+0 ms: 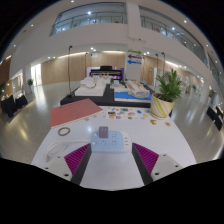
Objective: Unplug charger
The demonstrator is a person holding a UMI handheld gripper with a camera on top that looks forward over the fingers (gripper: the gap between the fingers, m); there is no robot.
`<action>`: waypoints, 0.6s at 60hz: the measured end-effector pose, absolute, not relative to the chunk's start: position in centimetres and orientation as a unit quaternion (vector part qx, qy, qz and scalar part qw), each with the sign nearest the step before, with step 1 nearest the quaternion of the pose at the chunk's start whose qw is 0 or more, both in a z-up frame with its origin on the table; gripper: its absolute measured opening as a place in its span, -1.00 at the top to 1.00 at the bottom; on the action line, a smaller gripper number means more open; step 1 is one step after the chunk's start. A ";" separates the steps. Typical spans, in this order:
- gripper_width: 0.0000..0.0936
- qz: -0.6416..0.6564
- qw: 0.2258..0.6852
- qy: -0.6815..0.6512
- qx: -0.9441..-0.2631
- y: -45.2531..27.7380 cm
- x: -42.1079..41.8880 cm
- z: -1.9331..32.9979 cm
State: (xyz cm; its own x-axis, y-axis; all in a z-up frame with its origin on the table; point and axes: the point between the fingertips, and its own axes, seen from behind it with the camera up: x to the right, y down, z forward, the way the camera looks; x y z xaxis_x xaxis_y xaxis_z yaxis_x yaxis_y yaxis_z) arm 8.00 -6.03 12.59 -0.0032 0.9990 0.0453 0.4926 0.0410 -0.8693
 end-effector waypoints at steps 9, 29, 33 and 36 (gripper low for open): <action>-0.83 0.346 0.386 -0.612 -0.597 -7.5 2.2 10.2; -0.65 0.346 0.379 -0.617 -0.597 -8.2 -6.4 4.6; -0.18 0.344 0.380 -0.620 -0.594 -8.4 -7.3 4.2; 0.12 0.343 0.379 -0.624 -0.591 -8.5 -7.6 3.9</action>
